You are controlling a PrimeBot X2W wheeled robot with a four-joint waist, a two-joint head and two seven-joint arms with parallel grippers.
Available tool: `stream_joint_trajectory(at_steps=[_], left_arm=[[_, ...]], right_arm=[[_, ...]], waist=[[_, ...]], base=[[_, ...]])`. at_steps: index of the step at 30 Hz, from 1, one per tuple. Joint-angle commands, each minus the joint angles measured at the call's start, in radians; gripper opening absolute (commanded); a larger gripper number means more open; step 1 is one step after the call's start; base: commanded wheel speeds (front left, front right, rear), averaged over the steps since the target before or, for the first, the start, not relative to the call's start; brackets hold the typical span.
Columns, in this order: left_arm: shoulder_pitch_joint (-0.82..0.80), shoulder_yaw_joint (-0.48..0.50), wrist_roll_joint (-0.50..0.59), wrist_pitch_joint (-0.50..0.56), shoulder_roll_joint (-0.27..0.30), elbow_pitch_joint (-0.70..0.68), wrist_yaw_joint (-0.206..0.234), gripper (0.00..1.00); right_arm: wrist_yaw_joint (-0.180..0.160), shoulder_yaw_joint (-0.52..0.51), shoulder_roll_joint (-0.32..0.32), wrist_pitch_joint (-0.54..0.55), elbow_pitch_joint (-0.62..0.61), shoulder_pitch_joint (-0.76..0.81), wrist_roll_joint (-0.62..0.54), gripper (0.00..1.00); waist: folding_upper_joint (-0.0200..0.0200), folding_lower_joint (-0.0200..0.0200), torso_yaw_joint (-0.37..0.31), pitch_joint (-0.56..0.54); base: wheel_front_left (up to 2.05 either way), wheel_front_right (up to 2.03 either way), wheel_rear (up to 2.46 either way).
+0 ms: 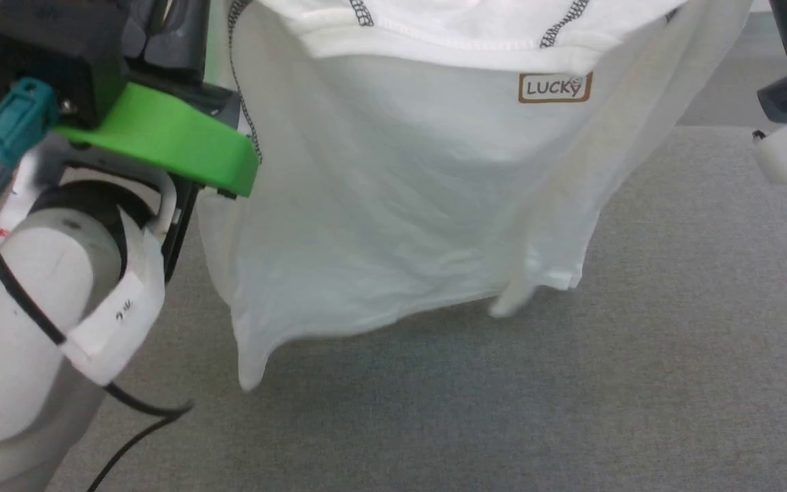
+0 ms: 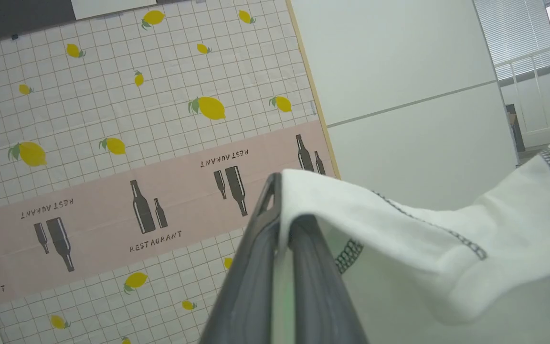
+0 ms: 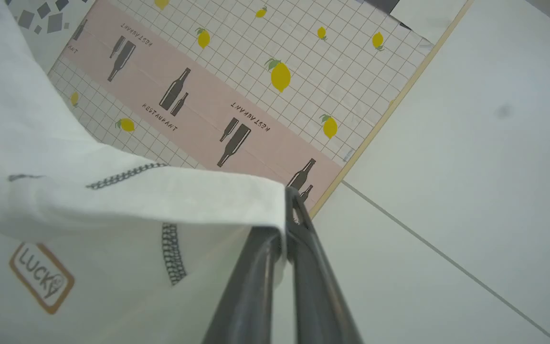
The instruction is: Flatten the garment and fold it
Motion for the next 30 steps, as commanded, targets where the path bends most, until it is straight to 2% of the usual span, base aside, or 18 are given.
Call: stream_joint_trajectory(at_steps=[1,8,15,20,25,30], left_arm=[[-0.024,0.002,-0.015,0.012,-0.005,0.006,-0.003,0.00],[-0.082,0.004,-0.076,0.105,-0.019,0.039,-0.019,0.00],[-0.170,0.009,-0.095,0.163,-0.026,0.126,-0.032,0.00],[-0.335,0.026,-0.065,0.165,-0.051,0.267,-0.032,0.00],[-0.552,0.017,0.004,0.136,-0.094,0.423,-0.033,0.00],[-0.758,0.023,0.076,0.027,-0.151,0.581,-0.006,0.00]], right_arm=[[-0.002,0.008,-0.005,0.006,0.004,-0.025,0.006,0.00],[-0.002,0.066,-0.020,0.056,0.030,-0.098,0.047,0.00],[-0.002,0.157,-0.055,0.085,0.090,-0.223,0.081,0.00],[-0.002,0.245,-0.074,0.070,0.203,-0.424,0.086,0.00],[-0.002,0.341,-0.066,0.022,0.360,-0.670,0.059,0.00],[-0.002,0.423,-0.033,-0.055,0.541,-0.917,-0.008,0.00]], waist=[[0.0000,0.0000,-0.010,-0.019],[0.0000,0.0000,-0.016,-0.019],[0.0000,0.0000,-0.027,0.074],[0.0000,0.0000,-0.037,0.211],[0.0000,0.0000,-0.031,0.355],[0.0000,0.0000,-0.010,0.484]], base=[[0.00,0.00,0.00],[0.00,0.00,0.00],[0.00,0.00,0.00],[0.00,0.00,0.00],[0.00,0.00,0.00],[0.00,0.00,0.00]])
